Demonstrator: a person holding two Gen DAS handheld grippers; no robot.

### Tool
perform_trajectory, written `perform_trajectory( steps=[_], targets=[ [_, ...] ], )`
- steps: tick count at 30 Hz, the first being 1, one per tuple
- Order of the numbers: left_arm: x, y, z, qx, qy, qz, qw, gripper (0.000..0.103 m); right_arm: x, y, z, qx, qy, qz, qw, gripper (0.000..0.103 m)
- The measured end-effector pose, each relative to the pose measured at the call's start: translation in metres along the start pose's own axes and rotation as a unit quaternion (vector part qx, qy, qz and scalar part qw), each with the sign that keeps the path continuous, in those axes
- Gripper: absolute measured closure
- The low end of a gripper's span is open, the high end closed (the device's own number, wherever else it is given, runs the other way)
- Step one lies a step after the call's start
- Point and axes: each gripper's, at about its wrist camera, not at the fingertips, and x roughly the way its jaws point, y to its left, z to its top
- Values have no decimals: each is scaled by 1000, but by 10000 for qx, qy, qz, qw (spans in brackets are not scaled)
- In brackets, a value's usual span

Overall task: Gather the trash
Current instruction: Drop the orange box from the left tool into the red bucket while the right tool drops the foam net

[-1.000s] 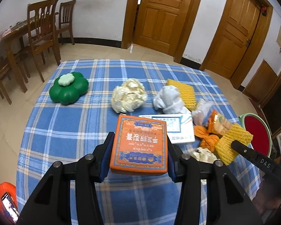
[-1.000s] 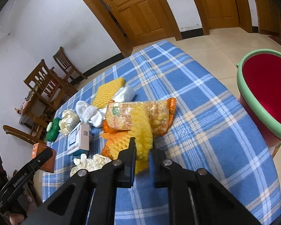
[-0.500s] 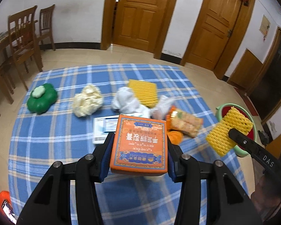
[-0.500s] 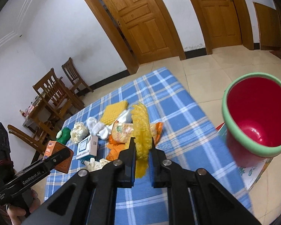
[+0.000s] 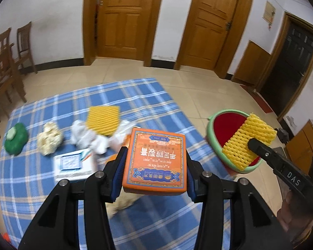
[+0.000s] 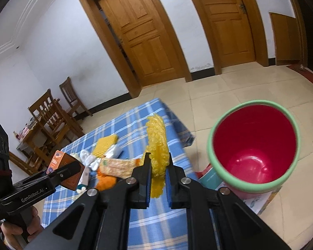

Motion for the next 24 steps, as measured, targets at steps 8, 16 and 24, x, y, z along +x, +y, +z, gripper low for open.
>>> perform_trajectory(
  steps=[8, 16, 24],
  targets=[
    [22, -60, 15, 544, 56, -252, 9982, 54, -10, -51, 5, 407, -160, -338, 9985, 90],
    [60, -116, 23, 941, 351, -589, 9932, 54, -11, -97, 3, 664, -201, -756, 9947, 90],
    [97, -156, 24, 1315, 443, -677, 9880, 54, -1, -138, -1, 992, -110, -1064, 9893, 90]
  ],
)
